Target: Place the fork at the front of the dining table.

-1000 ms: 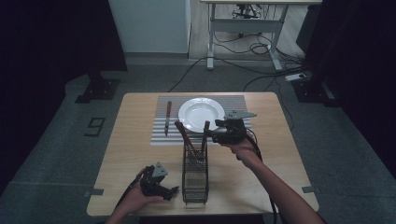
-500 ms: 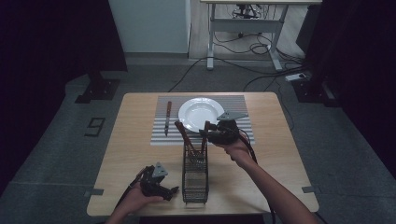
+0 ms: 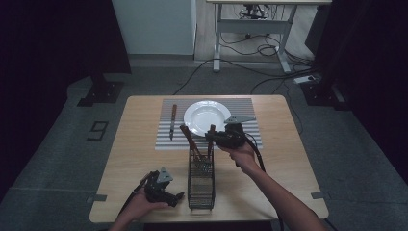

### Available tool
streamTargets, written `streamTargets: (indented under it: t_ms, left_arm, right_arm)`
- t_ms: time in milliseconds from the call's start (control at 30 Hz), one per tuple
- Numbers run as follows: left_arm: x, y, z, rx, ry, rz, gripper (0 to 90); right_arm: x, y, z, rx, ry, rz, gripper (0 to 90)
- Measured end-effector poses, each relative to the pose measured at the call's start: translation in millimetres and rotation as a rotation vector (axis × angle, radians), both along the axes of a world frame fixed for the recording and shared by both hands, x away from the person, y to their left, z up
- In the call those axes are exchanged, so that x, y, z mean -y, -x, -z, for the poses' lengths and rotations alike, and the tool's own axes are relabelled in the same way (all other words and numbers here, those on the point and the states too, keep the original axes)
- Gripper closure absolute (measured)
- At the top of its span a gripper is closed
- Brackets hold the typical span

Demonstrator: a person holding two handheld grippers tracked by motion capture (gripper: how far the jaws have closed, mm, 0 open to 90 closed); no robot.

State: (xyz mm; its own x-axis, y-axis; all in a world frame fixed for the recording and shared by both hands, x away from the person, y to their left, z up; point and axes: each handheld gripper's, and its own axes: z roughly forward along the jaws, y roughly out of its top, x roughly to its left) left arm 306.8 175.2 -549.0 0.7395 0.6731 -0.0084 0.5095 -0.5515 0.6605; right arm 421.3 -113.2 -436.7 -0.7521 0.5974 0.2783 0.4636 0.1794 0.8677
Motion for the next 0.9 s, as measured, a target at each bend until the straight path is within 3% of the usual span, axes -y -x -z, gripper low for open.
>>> streamTargets:
  t_ms: [267, 667, 900]
  left_arm:
    - [0.0, 0.0, 0.0, 0.0, 0.0, 0.0, 0.1]
    - [0.0, 0.1, 0.0, 0.0, 0.0, 0.001, 0.1]
    - [-0.1, 0.0, -0.1, 0.0, -0.001, 0.002, 0.1]
  right_arm:
    - [1.4, 0.1, -0.6, -0.016, -0.022, -0.009, 79.5]
    - [1.9, 5.5, -6.9, 0.016, -0.021, -0.02, 80.5]
    - [5.4, 11.1, -18.8, 0.051, -0.04, -0.023, 80.5]
